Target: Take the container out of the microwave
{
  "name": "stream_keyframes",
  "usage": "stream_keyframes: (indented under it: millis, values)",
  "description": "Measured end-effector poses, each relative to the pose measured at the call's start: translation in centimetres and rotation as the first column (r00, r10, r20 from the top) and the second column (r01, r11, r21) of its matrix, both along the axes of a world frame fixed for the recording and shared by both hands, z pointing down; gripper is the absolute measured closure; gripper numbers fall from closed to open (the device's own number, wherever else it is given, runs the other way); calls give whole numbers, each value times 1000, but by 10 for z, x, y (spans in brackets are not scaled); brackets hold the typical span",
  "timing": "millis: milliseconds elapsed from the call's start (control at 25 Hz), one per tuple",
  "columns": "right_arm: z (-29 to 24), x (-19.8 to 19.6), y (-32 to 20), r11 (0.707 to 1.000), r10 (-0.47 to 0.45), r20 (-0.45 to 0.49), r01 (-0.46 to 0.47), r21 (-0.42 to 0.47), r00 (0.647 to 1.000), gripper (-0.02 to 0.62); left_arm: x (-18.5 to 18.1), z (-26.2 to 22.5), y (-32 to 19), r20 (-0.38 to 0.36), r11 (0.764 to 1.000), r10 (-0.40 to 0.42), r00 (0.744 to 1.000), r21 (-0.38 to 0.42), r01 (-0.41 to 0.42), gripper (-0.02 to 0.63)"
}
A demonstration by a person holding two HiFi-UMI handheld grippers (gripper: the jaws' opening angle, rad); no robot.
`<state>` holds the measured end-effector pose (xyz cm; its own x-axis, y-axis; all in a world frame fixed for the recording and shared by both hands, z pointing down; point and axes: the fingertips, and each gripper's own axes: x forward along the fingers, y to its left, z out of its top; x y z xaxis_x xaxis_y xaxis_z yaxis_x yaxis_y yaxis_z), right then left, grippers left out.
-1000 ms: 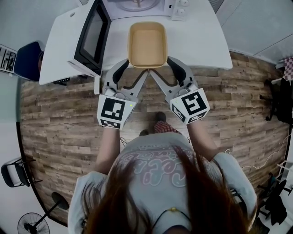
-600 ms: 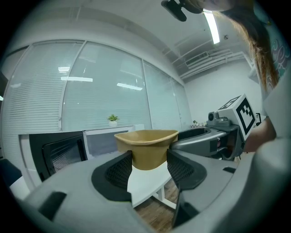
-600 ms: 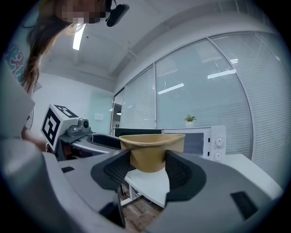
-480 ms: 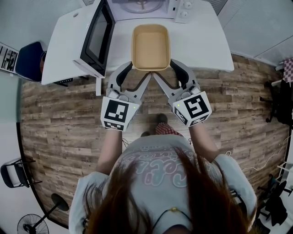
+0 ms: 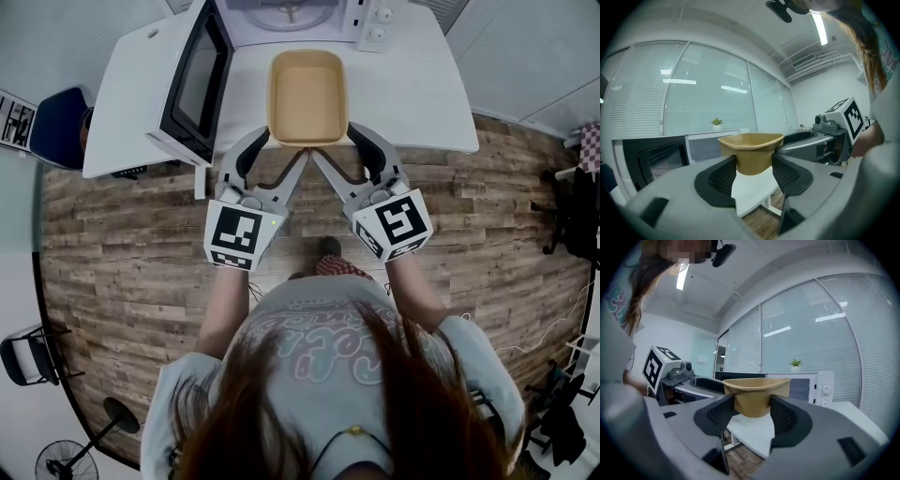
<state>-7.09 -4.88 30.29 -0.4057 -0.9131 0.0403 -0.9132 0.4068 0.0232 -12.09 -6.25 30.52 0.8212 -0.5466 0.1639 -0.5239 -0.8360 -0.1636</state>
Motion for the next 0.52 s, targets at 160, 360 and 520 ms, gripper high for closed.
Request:
stream_keyframes:
  millis: [160, 360, 520]
  values:
    - [1, 3, -5, 1000, -9, 6, 9, -2, 1000, 351, 3, 0, -4, 1, 1000, -10, 1000, 0, 10, 368]
    - [1, 9, -14, 1000, -17, 4, 17, 4, 1000, 351, 9, 1, -13, 1, 1000, -20, 1000, 2, 20, 370]
    - [2, 15, -19, 1000, -21, 7, 21, 1, 1000, 351, 15, 2, -18, 3, 1000, -25, 1000, 2, 25, 370]
